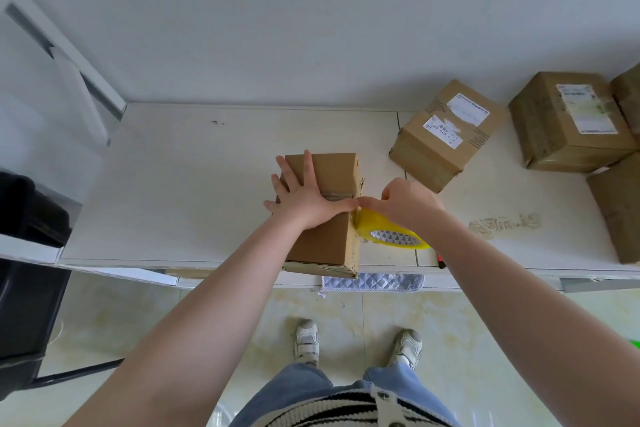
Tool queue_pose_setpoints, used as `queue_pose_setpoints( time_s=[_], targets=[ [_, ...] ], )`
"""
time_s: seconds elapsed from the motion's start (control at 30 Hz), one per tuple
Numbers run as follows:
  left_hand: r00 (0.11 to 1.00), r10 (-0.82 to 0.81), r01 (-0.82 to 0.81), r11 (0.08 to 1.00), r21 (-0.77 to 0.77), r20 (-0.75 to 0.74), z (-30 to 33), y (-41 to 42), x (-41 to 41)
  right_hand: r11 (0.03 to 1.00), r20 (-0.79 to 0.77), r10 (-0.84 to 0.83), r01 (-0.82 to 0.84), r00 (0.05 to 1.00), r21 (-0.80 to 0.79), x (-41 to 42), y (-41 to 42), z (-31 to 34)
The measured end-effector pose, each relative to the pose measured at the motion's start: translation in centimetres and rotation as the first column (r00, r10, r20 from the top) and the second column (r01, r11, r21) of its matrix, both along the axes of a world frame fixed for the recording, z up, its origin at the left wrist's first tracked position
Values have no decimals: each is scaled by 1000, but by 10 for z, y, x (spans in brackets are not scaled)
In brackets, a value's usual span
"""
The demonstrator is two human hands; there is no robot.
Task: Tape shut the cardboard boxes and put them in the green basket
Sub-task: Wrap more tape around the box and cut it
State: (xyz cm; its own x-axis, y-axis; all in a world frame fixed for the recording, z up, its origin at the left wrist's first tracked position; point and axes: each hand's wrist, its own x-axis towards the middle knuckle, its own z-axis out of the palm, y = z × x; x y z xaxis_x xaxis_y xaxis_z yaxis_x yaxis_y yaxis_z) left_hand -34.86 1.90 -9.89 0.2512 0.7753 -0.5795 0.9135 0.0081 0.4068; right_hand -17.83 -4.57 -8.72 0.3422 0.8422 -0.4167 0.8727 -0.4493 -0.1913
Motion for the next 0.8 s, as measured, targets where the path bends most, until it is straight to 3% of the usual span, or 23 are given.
queue_pose_setpoints(
  time_s=[0.2, 0.33, 0.4, 0.47, 0.6, 0.67, 0.8],
  targets=[
    [999, 40, -40, 997, 61, 5, 0, -2, 5, 1000, -133, 21, -23, 991, -12, 6, -2, 11],
    [964, 159, -155, 987, -37, 212, 0, -5, 11, 991, -56, 133, -133, 990, -12, 16, 6, 45],
    [909, 245, -210, 968, -137, 338, -2, -8, 15, 981, -23, 193, -193, 981, 2, 22, 13, 67],
    [840, 314, -247, 948, -203, 443, -5, -11, 9, 975, -104, 222, -221, 970, 21, 27, 19, 84],
    [602, 502, -306, 864, -400, 622, -9, -14, -13, 974, -301, 219, -192, 928, 118, 20, 21, 96],
    [546, 535, -302, 844, -444, 645, -4, -19, -16, 965, -244, 240, -205, 940, 162, 6, 21, 97],
    [539, 541, -304, 840, -449, 646, 0, -33, -14, 952, -12, 244, -237, 970, 194, -21, 23, 100]
  ],
)
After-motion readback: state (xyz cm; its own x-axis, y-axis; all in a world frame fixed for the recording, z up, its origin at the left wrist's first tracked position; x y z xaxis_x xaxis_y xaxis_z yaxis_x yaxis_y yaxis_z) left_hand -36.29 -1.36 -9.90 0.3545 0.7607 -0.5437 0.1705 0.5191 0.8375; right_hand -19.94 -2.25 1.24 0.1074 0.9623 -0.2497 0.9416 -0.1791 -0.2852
